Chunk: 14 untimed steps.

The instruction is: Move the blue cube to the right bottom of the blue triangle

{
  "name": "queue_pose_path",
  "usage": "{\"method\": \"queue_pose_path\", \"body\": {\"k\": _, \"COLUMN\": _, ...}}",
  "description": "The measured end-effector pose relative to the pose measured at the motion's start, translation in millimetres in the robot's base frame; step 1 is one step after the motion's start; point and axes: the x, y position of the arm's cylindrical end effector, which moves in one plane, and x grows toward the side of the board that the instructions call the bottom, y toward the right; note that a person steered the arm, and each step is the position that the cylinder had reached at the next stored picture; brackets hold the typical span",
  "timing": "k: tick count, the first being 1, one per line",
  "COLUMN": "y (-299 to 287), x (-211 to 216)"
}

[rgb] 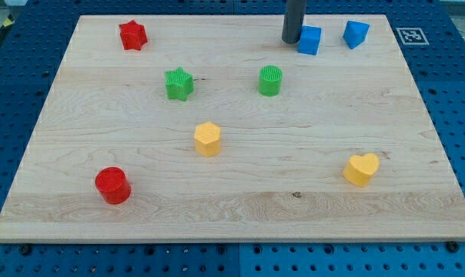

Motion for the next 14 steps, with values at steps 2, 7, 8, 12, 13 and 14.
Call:
{"method": "queue_pose_path", "body": {"k": 2, "y": 22.0, "x": 8.7}}
{"method": "queue_pose_path", "body": {"k": 7, "y": 36.0, "x": 14.8}}
{"method": "queue_pose_path", "body": {"k": 8, "y": 45.9, "x": 15.7}}
{"method": "queue_pose_path", "body": {"k": 12, "y": 61.4, "x": 45.1}}
{"method": "queue_pose_path", "body": {"k": 13, "y": 71.7, "x": 45.1}}
{"method": "queue_pose_path", "body": {"k": 14, "y": 71.7, "x": 45.1}}
